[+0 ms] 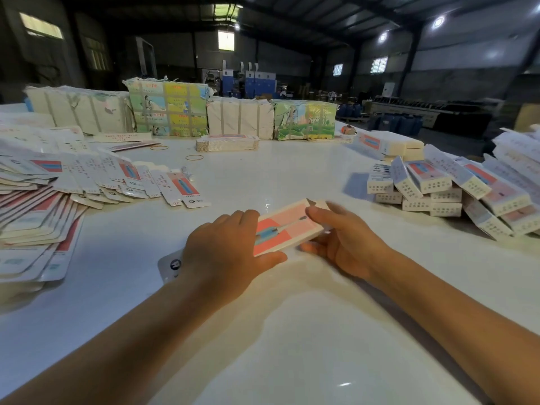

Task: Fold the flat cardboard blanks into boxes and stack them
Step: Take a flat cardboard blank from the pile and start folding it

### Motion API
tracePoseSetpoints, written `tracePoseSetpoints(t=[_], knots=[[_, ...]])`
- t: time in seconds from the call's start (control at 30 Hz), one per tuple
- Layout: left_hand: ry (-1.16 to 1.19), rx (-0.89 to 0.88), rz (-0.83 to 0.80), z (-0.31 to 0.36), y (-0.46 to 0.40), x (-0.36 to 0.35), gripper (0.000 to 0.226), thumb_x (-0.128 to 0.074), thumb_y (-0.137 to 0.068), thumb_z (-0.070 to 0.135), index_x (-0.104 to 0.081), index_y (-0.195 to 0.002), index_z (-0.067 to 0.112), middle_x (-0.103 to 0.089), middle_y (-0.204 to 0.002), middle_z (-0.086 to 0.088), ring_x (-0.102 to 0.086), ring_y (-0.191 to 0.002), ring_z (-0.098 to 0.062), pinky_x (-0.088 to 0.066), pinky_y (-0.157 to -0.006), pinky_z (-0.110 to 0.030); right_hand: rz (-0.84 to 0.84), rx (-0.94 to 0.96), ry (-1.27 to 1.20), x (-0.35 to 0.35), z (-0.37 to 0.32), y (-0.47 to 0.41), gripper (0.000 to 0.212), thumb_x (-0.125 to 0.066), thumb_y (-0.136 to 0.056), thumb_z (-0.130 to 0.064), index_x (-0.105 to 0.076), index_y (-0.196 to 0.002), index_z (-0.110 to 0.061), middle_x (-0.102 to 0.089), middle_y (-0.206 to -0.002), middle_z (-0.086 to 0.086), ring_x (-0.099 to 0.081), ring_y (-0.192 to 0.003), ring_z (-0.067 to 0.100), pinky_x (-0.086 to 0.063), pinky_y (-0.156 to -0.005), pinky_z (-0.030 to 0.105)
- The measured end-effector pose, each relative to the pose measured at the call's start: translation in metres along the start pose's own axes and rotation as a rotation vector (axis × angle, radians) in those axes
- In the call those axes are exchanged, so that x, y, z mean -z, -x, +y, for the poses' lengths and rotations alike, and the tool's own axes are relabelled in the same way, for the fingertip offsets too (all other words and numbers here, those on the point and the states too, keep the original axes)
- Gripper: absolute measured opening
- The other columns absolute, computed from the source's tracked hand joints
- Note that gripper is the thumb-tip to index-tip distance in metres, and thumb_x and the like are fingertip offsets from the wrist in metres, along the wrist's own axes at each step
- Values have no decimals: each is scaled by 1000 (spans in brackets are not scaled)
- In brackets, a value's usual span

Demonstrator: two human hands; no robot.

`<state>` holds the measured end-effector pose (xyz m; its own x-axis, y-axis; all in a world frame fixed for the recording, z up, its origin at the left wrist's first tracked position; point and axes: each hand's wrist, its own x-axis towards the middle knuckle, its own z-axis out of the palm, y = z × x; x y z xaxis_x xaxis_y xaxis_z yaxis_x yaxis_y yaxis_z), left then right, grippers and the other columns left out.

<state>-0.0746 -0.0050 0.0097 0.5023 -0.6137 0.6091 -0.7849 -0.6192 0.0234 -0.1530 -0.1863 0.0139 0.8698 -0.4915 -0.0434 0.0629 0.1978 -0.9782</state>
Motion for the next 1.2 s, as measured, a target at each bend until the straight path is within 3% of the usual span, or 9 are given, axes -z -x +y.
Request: tracePoseSetpoints(t=[0.1,0.23,0.27,0.37,0.5,0.67,0.87,1.03,1.2], knots=[[-16,-11,-26,-1,3,-5,73,-39,-72,78,-45,-124,28,-59,-110,10,-57,-89,-10,-28,-53,-18,-38,23,-19,-3,1,0,11,-57,-89,-10,-63,-92,0,-70,-83,15,-71,-74,26,-58,-59,33],[-131,-66,-25,4,3,-10,69,-35,-79,75,-39,-126,25,-55,-115,8,-55,-94,-10,-33,-66,-19,140,574,1031,-9,17,7,22,-36,-101,-22,-47,-83,-19,-58,-69,-4,-57,-62,12,-42,-58,16],[-158,-61,-35,6,3,-10,69,-35,-80,74,-36,-127,24,-54,-116,8,-54,-95,-10,-34,-68,-20,137,624,1122,-11,20,9,20,-33,-101,-25,-42,-84,-22,-52,-67,-10,-52,-59,5,-39,-55,11],[-191,-51,-20,10,4,-7,71,-43,-79,71,-42,-126,18,-58,-109,3,-57,-90,-13,-33,-65,-21,99,594,1030,-13,23,10,24,-33,-101,-32,-40,-78,-27,-52,-66,-11,-53,-59,1,-38,-54,10],[-152,-40,30,10,3,-1,74,-41,-77,72,-45,-126,17,-60,-107,3,-59,-87,-13,-33,-62,-21,25,351,354,-14,14,10,36,-37,-103,-23,-66,-84,-16,-72,-77,2,-68,-74,13,-57,-64,27],[-72,-80,82,9,2,3,63,-59,-60,58,-69,-88,3,-66,-66,-7,-60,-48,-21,-37,-43,-20,-2,240,139,-7,8,3,54,-33,-99,-6,-78,-71,-18,-74,-80,7,-71,-73,20,-55,-60,27],[-99,-72,64,9,2,0,65,-78,-53,58,-69,-88,4,-65,-65,-6,-59,-49,-21,-41,-41,-23,-7,229,92,-4,10,-3,52,-34,-95,0,-77,-69,-14,-74,-78,11,-71,-70,24,-56,-56,28],[-106,-99,112,8,3,1,63,-63,-61,59,-69,-92,4,-66,-68,-6,-59,-49,-20,-31,-46,-19,28,403,281,-4,11,3,58,-31,-93,-1,-76,-69,-29,-75,-78,-3,-72,-77,20,-58,-63,29],[-106,-89,126,9,2,1,63,-69,-58,59,-68,-90,4,-65,-66,-6,-58,-48,-20,-34,-45,-19,50,496,431,-4,13,7,26,-46,-90,-22,-62,-75,-8,-68,-80,8,-65,-80,29,-55,-78,49]])
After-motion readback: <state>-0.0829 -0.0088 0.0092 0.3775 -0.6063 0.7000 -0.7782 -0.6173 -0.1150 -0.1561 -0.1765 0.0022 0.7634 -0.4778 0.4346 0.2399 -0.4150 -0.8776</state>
